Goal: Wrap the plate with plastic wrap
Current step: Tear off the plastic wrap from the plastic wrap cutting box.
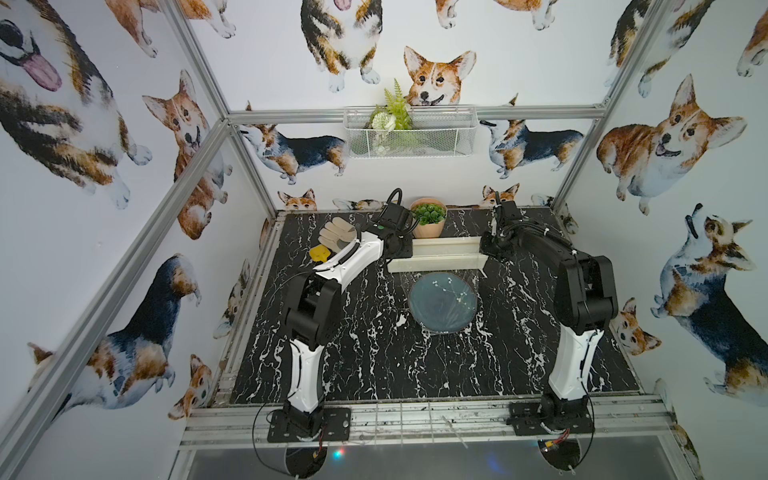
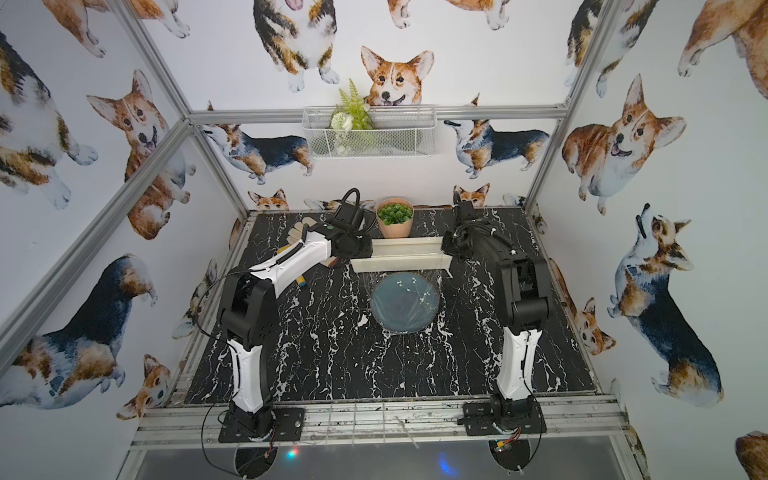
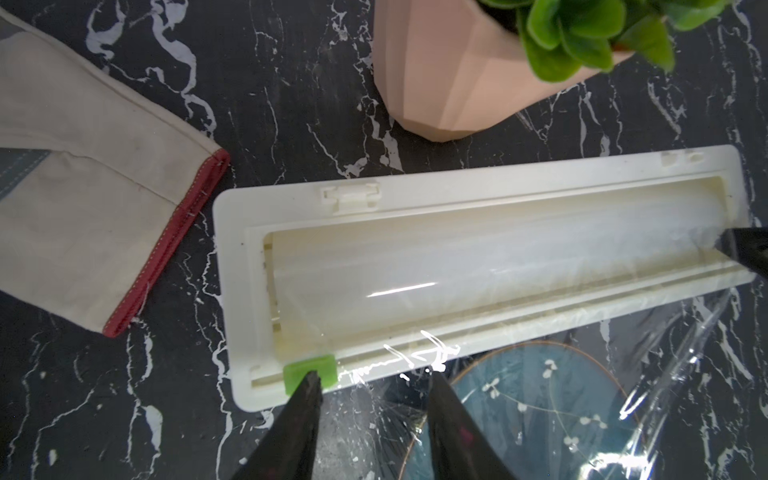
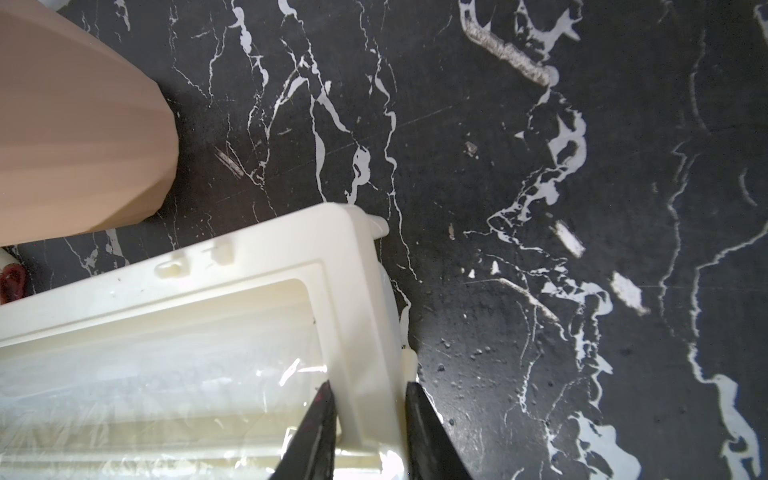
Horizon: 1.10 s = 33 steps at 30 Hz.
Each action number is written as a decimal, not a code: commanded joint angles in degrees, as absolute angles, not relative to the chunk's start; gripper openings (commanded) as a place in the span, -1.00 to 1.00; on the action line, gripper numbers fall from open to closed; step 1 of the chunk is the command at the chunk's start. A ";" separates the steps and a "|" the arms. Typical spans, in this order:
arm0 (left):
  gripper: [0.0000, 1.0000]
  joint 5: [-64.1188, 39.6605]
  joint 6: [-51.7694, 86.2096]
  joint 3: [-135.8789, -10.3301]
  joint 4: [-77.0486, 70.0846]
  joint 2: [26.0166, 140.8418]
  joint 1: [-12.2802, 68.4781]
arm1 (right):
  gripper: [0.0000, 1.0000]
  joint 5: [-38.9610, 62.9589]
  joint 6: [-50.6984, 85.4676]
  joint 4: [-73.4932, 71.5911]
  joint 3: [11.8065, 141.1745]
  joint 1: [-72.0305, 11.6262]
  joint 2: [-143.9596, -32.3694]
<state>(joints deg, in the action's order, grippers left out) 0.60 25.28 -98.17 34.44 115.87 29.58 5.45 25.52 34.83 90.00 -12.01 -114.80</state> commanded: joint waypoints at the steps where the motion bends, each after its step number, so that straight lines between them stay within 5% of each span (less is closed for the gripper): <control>1: -0.11 2.82 25.18 -97.66 36.14 116.05 29.31 | -0.41 7.74 25.37 42.01 89.15 -12.56 -116.26; 33: -0.14 -5.49 29.27 -95.74 30.62 118.60 29.00 | -0.41 8.67 25.64 41.90 88.95 -13.03 -116.73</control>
<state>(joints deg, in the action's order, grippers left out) -0.84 26.74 -96.55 32.47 118.10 28.88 5.93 25.52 34.70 89.86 -12.14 -115.20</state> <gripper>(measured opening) 0.431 0.297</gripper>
